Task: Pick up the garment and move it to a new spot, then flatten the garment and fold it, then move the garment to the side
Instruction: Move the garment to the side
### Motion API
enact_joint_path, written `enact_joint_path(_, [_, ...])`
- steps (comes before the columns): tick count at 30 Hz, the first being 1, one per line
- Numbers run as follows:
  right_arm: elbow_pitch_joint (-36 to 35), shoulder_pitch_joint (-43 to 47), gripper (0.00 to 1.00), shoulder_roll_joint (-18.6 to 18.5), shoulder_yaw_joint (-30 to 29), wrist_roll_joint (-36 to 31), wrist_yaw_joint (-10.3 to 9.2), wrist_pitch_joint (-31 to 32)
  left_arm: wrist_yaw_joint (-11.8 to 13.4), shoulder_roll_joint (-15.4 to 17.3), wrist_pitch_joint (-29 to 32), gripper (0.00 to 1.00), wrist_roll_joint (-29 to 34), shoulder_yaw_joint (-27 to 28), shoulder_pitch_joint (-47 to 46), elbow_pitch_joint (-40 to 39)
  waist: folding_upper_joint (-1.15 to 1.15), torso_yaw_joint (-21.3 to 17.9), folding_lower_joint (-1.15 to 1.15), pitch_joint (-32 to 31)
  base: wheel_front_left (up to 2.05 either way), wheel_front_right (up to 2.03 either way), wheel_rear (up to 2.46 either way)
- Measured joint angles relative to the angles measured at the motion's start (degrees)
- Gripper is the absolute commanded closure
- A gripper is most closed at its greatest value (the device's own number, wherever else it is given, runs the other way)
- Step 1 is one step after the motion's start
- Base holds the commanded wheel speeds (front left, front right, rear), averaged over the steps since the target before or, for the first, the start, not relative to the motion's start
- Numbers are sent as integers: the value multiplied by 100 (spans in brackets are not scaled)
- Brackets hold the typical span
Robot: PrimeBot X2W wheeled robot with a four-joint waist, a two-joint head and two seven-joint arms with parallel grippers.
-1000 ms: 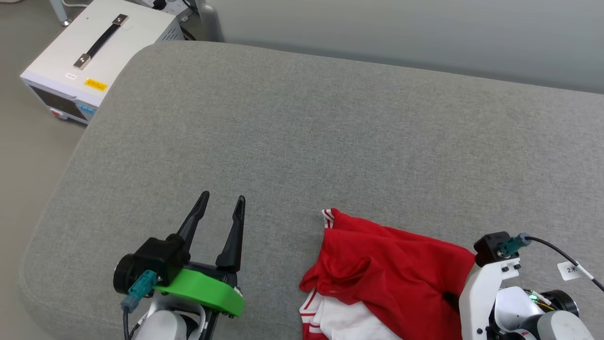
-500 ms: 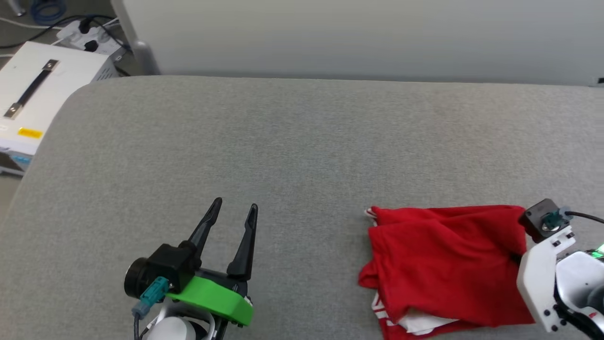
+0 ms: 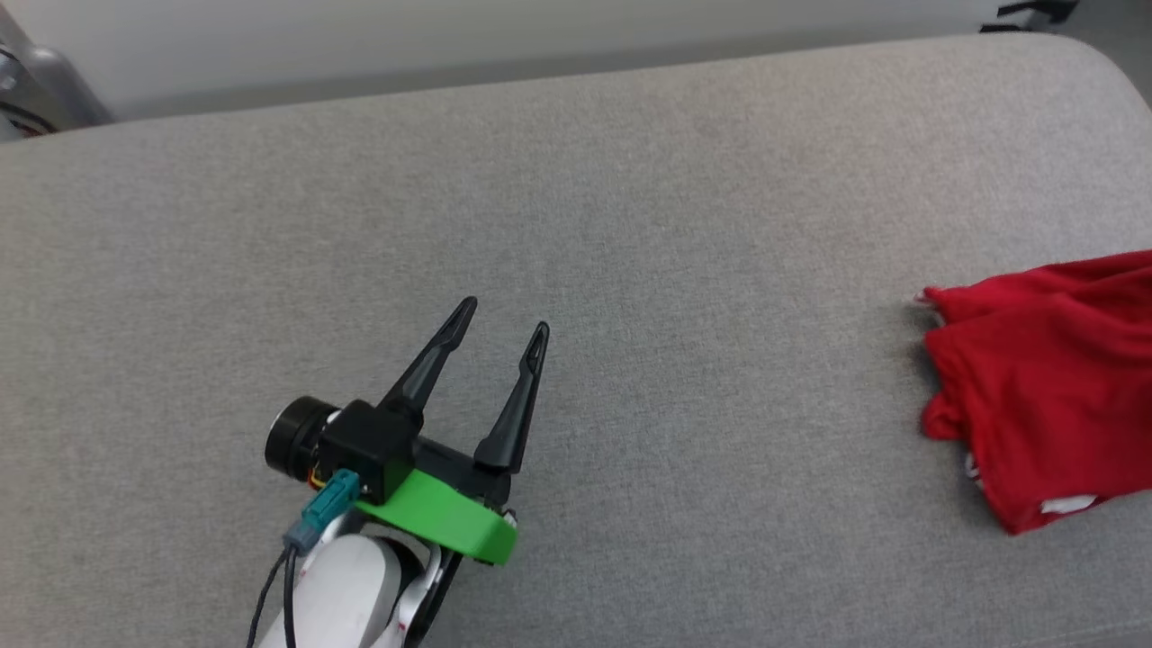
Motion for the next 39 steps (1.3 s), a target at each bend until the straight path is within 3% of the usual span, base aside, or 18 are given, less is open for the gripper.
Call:
enact_joint_path(4, [864, -403, 100, -165, -118, -315, 0, -630, 0, 202, -1, 0, 23, -162, -344, -171, 0, -130, 0, 455, 0, 0, 0])
enact_joint_path(10, [2108, -1093, 100, -124, -479, -742, 1, -1281, 0, 569, 0, 0, 75, -241, -681, -438, 0, -255, 1, 1161, 0, 0, 0])
enact_joint_path(19, [3497, -1816, 100, 477, -1215, -1357, 0, -2130, 1, 744, 8, 0, 89, -207, -816, -801, 0, -323, 2, 1968, 0, 0, 0])
enact_joint_path(26, [4084, -2075, 100, 738, -1528, -1830, 1, -2435, 34, 786, 10, 0, 87, -204, -809, -840, 0, -273, 1, 2049, 0, 0, 0])
enact_joint_path(27, [4146, -2097, 79, 760, -1569, -1871, 1, -2453, 51, 782, 10, 0, 82, -203, -807, -829, 0, -268, 1, 2022, 0, 0, 0])
enact_joint_path(28, [4222, -2124, 8, 779, -1607, -1941, 1, -2462, 56, 778, 9, 0, 63, -200, -805, -811, 0, -262, 1, 1983, 0, 0, 0])
enact_joint_path(29, [4284, -2148, 0, 797, -1647, -2000, 1, -2465, 57, 770, 9, 0, 36, -200, -801, -784, 0, -257, 1, 1939, 0, 0, 0])
enact_joint_path(39, [4139, -2171, 0, 834, -1452, -1962, 0, -2918, 99, 433, 0, 0, -266, 46, -457, -370, 0, -181, 0, 1214, 0, 0, 0])
